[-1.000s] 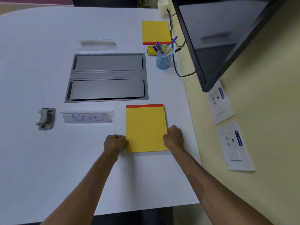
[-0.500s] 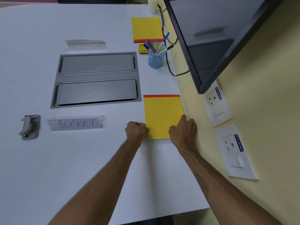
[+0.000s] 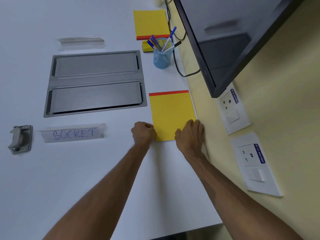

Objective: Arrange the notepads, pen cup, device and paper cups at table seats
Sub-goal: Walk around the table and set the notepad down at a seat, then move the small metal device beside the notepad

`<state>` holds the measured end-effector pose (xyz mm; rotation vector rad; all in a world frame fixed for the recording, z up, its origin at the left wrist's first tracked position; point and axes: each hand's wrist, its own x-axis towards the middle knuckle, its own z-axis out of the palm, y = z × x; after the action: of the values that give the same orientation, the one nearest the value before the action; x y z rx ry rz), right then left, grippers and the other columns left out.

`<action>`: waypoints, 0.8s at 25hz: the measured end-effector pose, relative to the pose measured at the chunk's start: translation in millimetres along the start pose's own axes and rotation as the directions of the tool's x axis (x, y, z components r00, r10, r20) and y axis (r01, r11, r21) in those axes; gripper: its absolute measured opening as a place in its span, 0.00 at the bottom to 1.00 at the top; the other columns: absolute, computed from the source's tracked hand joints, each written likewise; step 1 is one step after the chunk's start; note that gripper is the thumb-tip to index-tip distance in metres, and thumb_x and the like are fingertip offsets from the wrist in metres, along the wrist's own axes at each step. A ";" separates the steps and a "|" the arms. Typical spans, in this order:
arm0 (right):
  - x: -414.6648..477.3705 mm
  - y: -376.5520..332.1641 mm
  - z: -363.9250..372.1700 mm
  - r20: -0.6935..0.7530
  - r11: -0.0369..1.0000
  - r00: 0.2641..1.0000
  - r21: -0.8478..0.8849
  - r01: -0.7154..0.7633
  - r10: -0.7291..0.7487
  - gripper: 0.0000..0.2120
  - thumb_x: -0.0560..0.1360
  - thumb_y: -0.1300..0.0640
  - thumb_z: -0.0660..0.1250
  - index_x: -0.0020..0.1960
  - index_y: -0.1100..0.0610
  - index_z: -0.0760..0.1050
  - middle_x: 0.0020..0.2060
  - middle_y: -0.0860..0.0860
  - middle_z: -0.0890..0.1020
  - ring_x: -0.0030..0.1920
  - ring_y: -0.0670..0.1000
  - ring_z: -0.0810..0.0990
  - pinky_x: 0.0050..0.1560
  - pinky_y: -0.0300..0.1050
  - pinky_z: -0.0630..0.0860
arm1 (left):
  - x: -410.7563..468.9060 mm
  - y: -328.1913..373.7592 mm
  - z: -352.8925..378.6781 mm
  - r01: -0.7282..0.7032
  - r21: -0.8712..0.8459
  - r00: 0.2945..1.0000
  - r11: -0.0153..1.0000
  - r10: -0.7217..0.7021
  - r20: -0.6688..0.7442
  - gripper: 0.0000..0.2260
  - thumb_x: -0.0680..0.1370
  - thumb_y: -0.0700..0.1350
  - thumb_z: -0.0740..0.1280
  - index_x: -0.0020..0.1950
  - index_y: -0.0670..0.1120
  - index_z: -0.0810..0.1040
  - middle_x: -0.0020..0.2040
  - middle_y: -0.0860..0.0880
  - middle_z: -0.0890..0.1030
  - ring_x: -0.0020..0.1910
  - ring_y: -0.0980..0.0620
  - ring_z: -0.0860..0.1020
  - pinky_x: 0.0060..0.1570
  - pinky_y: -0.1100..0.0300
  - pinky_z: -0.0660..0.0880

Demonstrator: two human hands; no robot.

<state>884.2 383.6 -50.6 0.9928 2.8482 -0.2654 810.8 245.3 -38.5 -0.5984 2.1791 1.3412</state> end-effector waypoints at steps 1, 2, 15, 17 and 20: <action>-1.0 0.0 0.6 0.000 1.000 1.000 -0.005 0.011 -0.011 0.29 0.77 0.49 0.65 0.69 0.69 0.68 0.65 0.66 0.73 0.64 0.63 0.71 0.66 0.56 0.69 | -0.5 -0.3 -0.6 -0.036 0.033 0.999 0.999 0.036 0.005 0.13 0.63 0.29 0.65 0.34 0.47 0.83 0.41 0.44 0.85 0.41 0.41 0.83 0.44 0.47 0.83; -2.8 0.1 0.8 -0.003 1.000 1.000 -0.006 0.017 -0.017 0.31 0.78 0.48 0.64 0.71 0.69 0.66 0.67 0.66 0.71 0.67 0.64 0.69 0.68 0.56 0.68 | -1.0 -0.2 -0.8 -0.078 0.077 0.997 0.994 0.077 0.017 0.13 0.63 0.29 0.65 0.35 0.45 0.83 0.41 0.44 0.85 0.40 0.41 0.83 0.44 0.49 0.83; -30.8 -27.8 -20.3 -0.010 0.955 0.964 0.130 0.265 -0.266 0.24 0.79 0.52 0.66 0.69 0.64 0.71 0.70 0.62 0.70 0.70 0.63 0.67 0.64 0.59 0.68 | -28.9 -19.2 -52.4 -0.451 0.399 0.885 0.798 0.457 0.088 0.18 0.75 0.44 0.68 0.66 0.44 0.76 0.63 0.46 0.76 0.58 0.46 0.77 0.50 0.56 0.73; -45.0 -50.1 -19.6 -0.045 0.908 0.921 0.153 0.390 -0.387 0.21 0.78 0.54 0.67 0.66 0.64 0.74 0.67 0.62 0.73 0.67 0.63 0.70 0.61 0.59 0.70 | -35.6 -29.1 -80.4 -0.477 0.380 0.866 0.792 0.496 0.052 0.18 0.76 0.45 0.68 0.65 0.45 0.76 0.63 0.46 0.76 0.58 0.47 0.78 0.52 0.52 0.77; -69.8 -95.4 -9.8 -0.068 0.819 0.835 0.168 0.549 -0.546 0.17 0.77 0.55 0.68 0.62 0.62 0.77 0.63 0.60 0.77 0.64 0.62 0.74 0.59 0.57 0.73 | -41.9 -46.9 -133.7 -0.443 0.340 0.866 0.830 0.494 -0.077 0.17 0.76 0.46 0.69 0.64 0.45 0.78 0.62 0.46 0.78 0.55 0.48 0.79 0.51 0.55 0.77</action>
<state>878.5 269.9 -17.5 0.1533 3.1025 -0.5751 846.1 109.3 7.0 -0.0382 2.7256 1.1559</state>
